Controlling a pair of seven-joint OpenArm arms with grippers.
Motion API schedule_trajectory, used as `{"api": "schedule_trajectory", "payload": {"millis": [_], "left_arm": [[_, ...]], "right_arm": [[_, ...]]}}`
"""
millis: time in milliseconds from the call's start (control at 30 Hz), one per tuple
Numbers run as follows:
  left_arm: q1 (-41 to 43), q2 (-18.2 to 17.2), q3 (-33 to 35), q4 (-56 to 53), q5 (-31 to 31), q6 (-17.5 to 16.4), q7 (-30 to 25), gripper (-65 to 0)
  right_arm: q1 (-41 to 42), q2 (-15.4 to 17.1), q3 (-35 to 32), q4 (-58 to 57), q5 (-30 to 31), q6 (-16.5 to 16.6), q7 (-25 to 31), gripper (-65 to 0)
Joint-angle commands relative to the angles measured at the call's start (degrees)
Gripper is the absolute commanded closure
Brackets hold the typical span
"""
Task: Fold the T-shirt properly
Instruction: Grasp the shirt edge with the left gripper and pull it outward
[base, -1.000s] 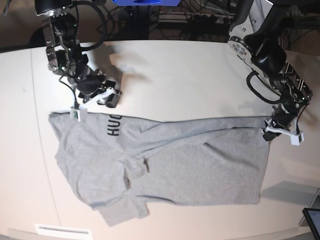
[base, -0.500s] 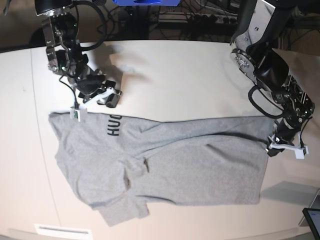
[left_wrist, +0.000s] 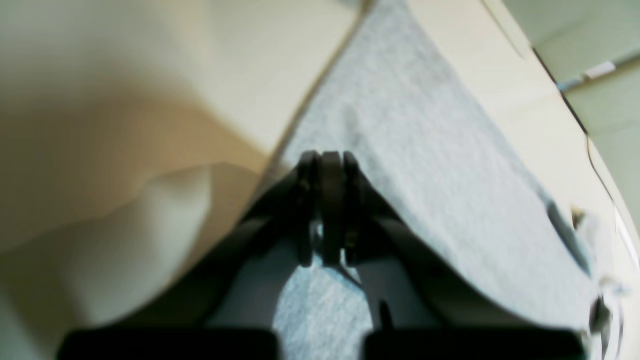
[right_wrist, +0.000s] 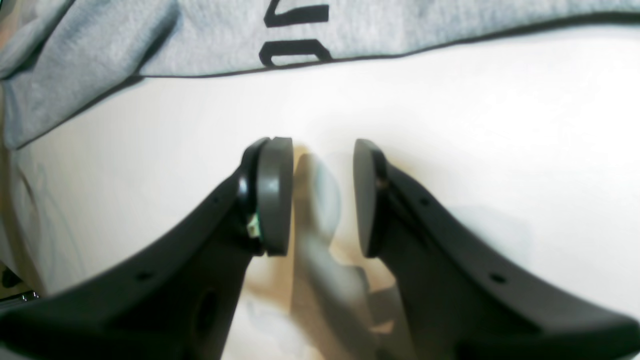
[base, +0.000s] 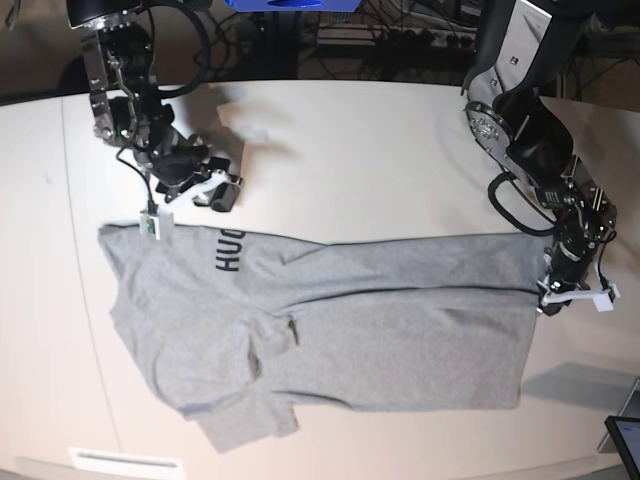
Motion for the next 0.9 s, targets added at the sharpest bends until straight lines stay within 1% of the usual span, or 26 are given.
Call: {"api": "schedule_trajectory", "payload": {"millis": [0, 67, 167, 200, 333, 433, 500, 533, 600, 667, 767, 867], "left_arm": [[-1.78, -1.02, 1.58, 0.83, -1.02, -0.54, -2.28, 0.0], [-1.78, -1.02, 4.48, 0.74, -1.02, -0.19, -4.04, 0.0], [-1.78, -1.11, 8.09, -1.98, -1.19, 3.15, -7.65, 0.0], [-1.78, -1.11, 9.05, -3.21, -1.37, 3.77, -9.14, 0.0], [-2.92, -1.19, 12.39, -7.61, -1.11, 4.30, -13.10, 0.0], [-3.27, -1.19, 12.22, -9.89, -1.46, 4.73, -14.15, 0.0], [-2.92, -1.19, 12.22, -9.81, -1.55, 7.11, -14.24, 0.0], [-2.83, -1.46, 12.22, -9.81, -1.55, 7.72, -14.24, 0.0], [-2.74, -2.34, 12.22, -9.81, -1.55, 7.81, -14.33, 0.0], [-2.74, -2.42, 12.13, -9.81, -1.63, 7.81, -14.77, 0.0], [-2.22, -2.86, 9.67, -9.81, -1.19, 7.81, -16.70, 0.0], [-2.13, -3.65, 8.35, -9.89, -1.11, 7.90, -16.70, 0.0]], "right_arm": [[-0.96, 0.62, 0.02, 0.18, -0.78, -1.28, -1.87, -20.3], [-1.05, 0.62, 0.02, 0.26, -0.78, -1.28, -1.87, -20.3], [-1.31, 0.62, 0.02, 0.26, -0.78, -1.28, -1.96, -20.3], [-1.58, 0.62, 0.02, 0.26, -0.78, -1.28, -1.96, -20.3], [-1.84, 0.71, 0.02, 0.35, -0.78, -1.28, -1.96, -20.3], [-1.84, 0.71, 0.02, 0.26, -0.78, -1.28, -1.96, -20.3], [-1.84, 0.71, 0.02, 0.26, -0.78, -1.28, -1.96, -20.3], [-1.84, 0.71, 0.02, 0.26, -0.78, -1.28, -1.96, -20.3], [-1.84, 0.71, 0.02, 0.26, -0.78, -1.28, -1.96, -20.3], [-1.84, 0.71, 0.02, 0.26, -0.78, -1.28, -1.96, -20.3], [-1.75, 0.71, 0.02, 0.35, -0.78, -1.28, -1.96, -20.3], [-1.75, 0.71, 0.02, 0.35, -0.78, -1.28, -1.96, -20.3]]}}
